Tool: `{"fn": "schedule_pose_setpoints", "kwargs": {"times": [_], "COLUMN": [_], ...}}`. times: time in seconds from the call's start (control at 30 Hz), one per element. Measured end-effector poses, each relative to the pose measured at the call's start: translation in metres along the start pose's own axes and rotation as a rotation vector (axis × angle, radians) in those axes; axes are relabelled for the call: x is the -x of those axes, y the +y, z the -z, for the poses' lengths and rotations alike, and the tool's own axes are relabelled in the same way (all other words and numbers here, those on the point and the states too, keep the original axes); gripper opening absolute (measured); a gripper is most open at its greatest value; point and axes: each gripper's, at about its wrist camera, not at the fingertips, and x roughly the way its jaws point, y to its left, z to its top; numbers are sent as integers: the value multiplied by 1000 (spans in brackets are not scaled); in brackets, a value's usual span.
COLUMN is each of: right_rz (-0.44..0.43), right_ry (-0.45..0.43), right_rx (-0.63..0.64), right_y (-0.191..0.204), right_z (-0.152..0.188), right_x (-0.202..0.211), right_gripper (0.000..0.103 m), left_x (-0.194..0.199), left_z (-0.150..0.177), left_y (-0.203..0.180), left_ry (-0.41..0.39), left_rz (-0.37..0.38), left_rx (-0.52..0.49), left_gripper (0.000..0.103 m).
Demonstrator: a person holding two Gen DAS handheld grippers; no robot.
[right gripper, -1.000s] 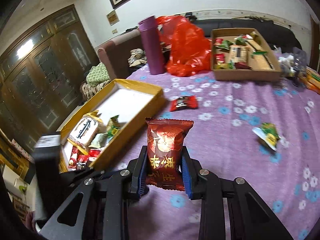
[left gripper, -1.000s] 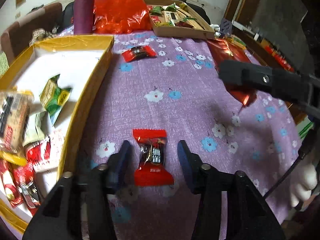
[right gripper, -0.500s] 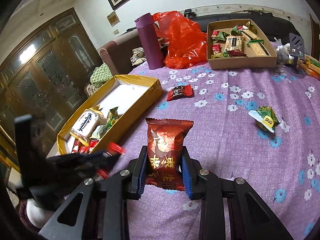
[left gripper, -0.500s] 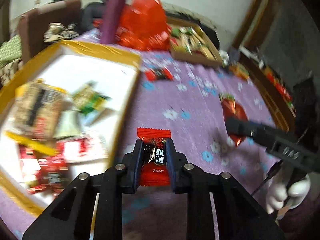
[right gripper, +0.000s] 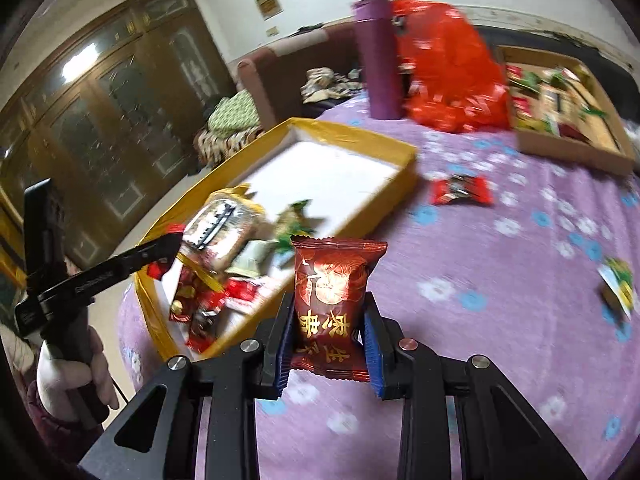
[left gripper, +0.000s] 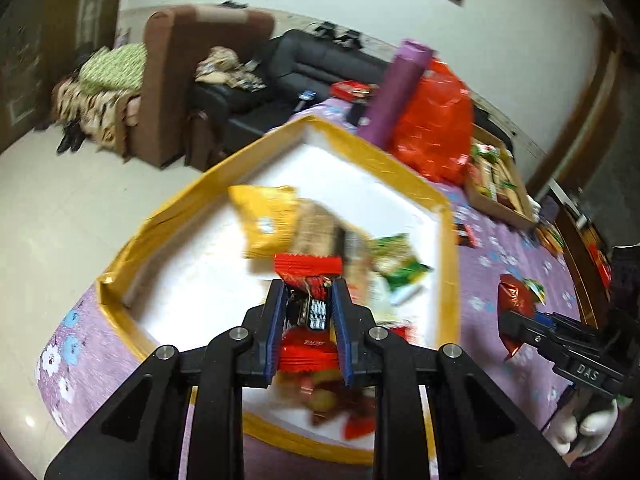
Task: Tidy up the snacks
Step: 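Carry the red candy and red packet over the white tray and open both grippers, then grasp another red chocolate candy with the left gripper while the right gripper grasps a green packet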
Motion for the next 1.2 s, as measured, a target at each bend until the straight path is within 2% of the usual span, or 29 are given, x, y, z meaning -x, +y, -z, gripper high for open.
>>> {"fn": "schedule_pose_setpoints", "kwargs": {"times": [0.13,0.2,0.27,0.3,0.37,0.4,0.5,0.6,0.73,0.83,0.97,1.07,1.2], "right_rz": [3,3,16,23,37,44,75,66,71,148,249,288,341], "right_ry": [39,64,78,82,87,87,78,69,14,-35,-41,-14,7], "right_rx": [33,36,46,50,59,64,73,59,18,-17,-107,-167,-162], "right_y": [23,31,38,40,45,47,49,44,19,-18,-77,-112,-127], "right_z": [-18,-28,-37,-40,-49,-53,-68,-78,-88,-95,-98,-97,-107], "right_x": [-30,-47,-63,-68,-79,-83,-95,-98,-73,-47,-35,-47,-78], "right_gripper": [30,30,30,30,30,30,32,34,36,39,42,42,42], "left_x": [2,5,11,14,18,19,22,27,31,32,28,18,12], "left_z": [5,7,10,12,13,13,15,17,17,17,20,23,27], "left_y": [23,32,39,40,39,37,32,21,7,-6,-21,-33,-50], "left_ry": [0,-4,-15,-24,-27,-26,-37,-53,-44,-31,-8,33,75], "left_rz": [67,112,151,162,174,183,254,375,470,490,500,513,509], "left_rx": [84,127,154,162,176,183,207,208,203,175,141,123,87], "left_gripper": [23,33,49,52,71,74,75,75,75,75,76,76,76]}}
